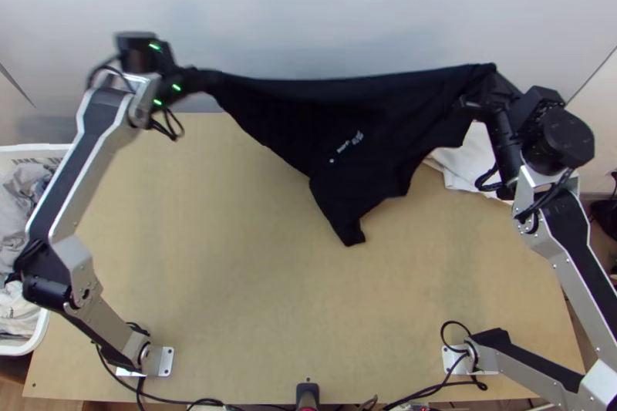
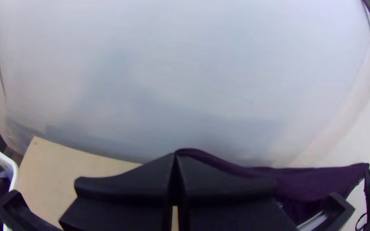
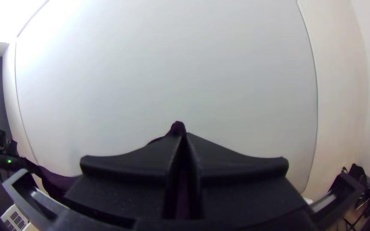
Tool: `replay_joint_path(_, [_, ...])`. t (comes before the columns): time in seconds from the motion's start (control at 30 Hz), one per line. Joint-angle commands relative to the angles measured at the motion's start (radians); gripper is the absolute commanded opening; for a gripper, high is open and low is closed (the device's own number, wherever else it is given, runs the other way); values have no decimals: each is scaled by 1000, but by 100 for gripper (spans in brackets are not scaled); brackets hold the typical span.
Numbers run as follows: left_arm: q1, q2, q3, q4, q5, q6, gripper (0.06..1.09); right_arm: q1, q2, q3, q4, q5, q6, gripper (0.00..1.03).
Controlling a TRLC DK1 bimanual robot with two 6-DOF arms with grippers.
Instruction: Fold the t-shirt
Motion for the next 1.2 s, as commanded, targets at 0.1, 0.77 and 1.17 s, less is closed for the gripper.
replay_joint_path(0.1, [129, -69, 94, 78, 0, -22, 9, -8, -26, 36, 69, -2, -4, 3])
replay_joint_path(0.77, [172, -179, 102, 236, 1, -90, 9, -4, -165, 34, 169, -13, 5, 3])
replay_joint_path(1.17, [155, -284, 92, 361, 0, -88, 9, 79, -205, 77, 220, -23, -101, 3])
